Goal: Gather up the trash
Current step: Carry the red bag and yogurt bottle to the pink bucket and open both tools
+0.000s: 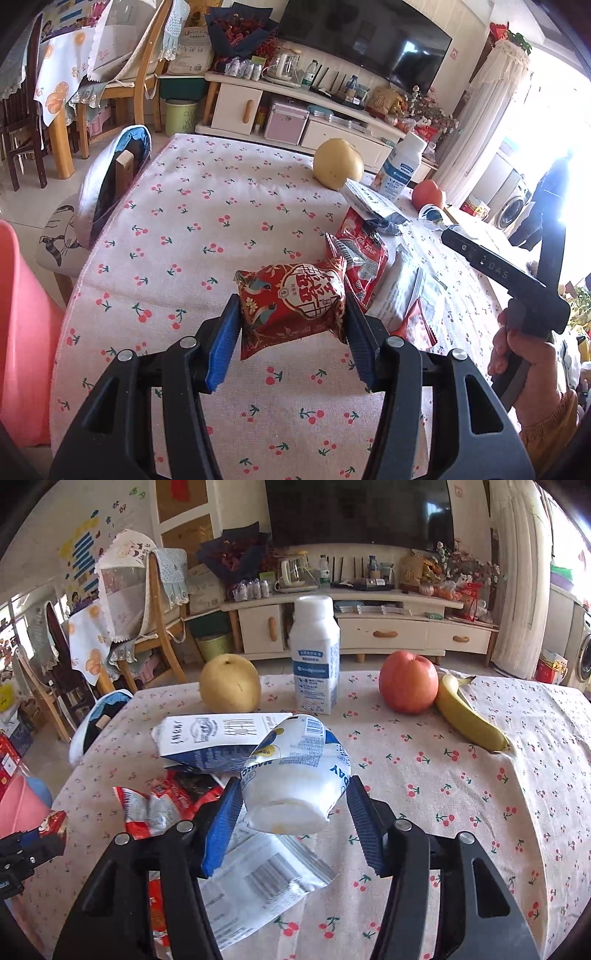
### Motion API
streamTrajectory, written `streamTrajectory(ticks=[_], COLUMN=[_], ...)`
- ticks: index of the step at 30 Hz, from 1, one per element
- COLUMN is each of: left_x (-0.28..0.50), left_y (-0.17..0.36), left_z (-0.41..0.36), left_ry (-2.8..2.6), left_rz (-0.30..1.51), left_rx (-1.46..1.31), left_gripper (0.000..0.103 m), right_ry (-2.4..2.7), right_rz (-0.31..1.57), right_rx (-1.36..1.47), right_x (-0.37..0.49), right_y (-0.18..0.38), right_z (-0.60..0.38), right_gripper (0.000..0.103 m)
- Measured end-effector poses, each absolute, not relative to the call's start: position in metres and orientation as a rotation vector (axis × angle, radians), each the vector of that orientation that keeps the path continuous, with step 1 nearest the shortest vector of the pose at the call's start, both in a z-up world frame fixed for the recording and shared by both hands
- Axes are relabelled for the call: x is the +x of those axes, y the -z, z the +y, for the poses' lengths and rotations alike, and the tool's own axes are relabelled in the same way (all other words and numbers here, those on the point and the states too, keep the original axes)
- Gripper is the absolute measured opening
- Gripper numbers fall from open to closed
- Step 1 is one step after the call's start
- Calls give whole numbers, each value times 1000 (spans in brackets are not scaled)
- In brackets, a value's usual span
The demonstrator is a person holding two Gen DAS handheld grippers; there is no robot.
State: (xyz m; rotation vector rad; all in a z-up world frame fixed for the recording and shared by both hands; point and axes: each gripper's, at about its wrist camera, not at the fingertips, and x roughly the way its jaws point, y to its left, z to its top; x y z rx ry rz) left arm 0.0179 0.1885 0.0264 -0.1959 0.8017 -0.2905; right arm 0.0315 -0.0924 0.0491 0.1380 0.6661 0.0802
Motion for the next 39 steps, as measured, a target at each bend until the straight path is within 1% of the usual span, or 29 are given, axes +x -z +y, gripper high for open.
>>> streamTrajectory(ticks=[9, 18, 30, 39], left_x=[8, -7, -28, -30], left_y=[-42, -58, -55, -41], left_z=[226, 288, 412, 456], left_ry=[238, 73, -308, -388], left_rz=[752, 686, 673, 695], left_rx=[-272, -361, -566, -669], left_gripper=[56, 56, 56, 56], right_ry=[-246, -474, -706, -764], right_rz=[660, 711, 734, 753], right_rx=[203, 203, 130, 48], right_x=[1, -24, -37, -39], right_y=[-64, -69, -98, -96], right_z=[-33, 78, 217, 272], right_gripper=[59, 59, 59, 59])
